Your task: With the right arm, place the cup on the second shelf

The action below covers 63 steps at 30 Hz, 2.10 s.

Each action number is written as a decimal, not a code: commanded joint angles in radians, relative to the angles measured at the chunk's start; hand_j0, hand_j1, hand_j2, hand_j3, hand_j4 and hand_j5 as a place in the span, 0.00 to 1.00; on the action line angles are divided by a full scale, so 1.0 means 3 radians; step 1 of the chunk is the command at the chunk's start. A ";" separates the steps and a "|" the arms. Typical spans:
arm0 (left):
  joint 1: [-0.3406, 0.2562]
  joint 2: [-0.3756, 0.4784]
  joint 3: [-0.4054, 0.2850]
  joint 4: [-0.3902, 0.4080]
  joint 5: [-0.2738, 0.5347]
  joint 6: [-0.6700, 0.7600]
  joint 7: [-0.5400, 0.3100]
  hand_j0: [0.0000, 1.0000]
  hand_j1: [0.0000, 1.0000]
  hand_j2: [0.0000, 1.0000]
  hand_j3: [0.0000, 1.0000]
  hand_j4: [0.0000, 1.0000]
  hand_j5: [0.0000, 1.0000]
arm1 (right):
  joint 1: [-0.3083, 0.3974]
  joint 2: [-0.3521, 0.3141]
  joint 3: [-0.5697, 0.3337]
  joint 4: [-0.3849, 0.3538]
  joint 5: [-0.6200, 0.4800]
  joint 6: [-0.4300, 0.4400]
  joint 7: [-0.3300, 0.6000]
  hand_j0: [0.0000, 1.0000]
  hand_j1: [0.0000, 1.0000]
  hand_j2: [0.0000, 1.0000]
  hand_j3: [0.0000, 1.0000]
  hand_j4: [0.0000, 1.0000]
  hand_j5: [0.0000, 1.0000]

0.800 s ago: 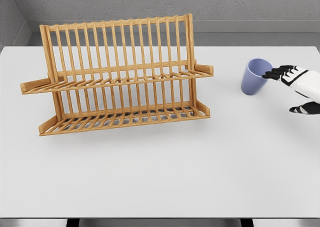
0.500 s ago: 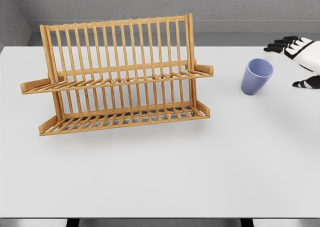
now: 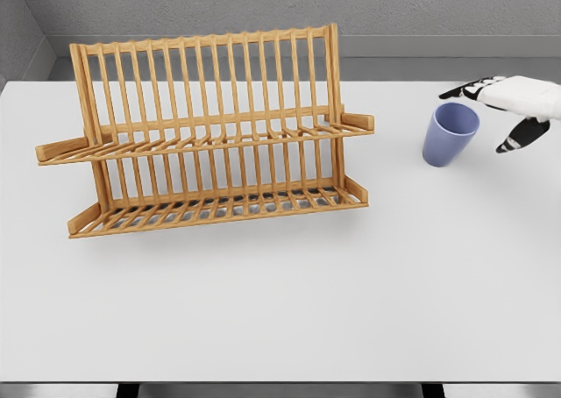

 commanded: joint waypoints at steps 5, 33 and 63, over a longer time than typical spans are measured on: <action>0.0000 0.0000 0.0001 -0.0002 0.0001 0.0001 0.0000 1.00 1.00 1.00 1.00 1.00 1.00 | -0.0087 0.0042 0.0048 0.0150 -0.0010 0.0021 0.0007 1.00 1.00 1.00 1.00 1.00 1.00; 0.0000 0.0000 0.0001 -0.0002 0.0001 -0.0004 0.0000 1.00 1.00 1.00 1.00 1.00 1.00 | -0.0491 0.0297 0.0595 0.0528 -0.0010 0.0026 0.0007 1.00 1.00 1.00 1.00 1.00 1.00; 0.0000 0.0000 0.0001 -0.0002 0.0001 -0.0004 0.0000 1.00 1.00 1.00 1.00 1.00 1.00 | -0.0609 0.0384 0.0820 0.0656 -0.0010 0.0026 0.0007 1.00 1.00 1.00 1.00 1.00 1.00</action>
